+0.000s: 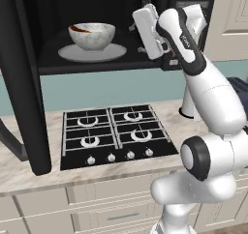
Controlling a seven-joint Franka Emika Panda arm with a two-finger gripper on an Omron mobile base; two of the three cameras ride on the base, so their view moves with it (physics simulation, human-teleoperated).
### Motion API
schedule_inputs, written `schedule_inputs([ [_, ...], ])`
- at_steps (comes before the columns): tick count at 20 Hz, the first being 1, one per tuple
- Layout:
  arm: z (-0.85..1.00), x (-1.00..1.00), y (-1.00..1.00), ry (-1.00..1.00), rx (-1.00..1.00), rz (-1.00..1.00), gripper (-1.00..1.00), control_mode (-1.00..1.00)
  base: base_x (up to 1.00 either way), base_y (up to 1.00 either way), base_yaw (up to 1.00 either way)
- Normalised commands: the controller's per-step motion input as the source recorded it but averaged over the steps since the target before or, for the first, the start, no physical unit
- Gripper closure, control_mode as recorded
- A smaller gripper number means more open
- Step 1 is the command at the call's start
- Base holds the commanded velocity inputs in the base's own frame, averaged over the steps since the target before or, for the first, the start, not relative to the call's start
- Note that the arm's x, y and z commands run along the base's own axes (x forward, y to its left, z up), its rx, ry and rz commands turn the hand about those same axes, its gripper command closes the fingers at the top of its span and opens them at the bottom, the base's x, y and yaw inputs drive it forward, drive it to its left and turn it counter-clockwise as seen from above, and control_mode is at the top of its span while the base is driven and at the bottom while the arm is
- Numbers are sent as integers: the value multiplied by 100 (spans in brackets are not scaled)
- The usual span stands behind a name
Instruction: The microwave is finished heating the chicken drumstick and avocado. Take the bowl containing the food and place it on the dining counter.
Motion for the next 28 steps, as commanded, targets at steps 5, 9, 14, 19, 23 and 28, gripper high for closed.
schedule_inputs([
  [5,19,33,36,0,0,-1,-100,-100,0,0,0],
  [9,0,4,49,0,0,0,-100,-100,0,0,0],
  [14,-7,23,29,0,0,0,-100,-100,0,0,0],
  [19,-17,35,31,0,-1,0,-100,-100,0,0,0],
  [23,-6,35,25,0,0,0,-100,-100,0,0,0],
  [28,0,33,17,0,-1,0,-100,-100,0,0,0],
])
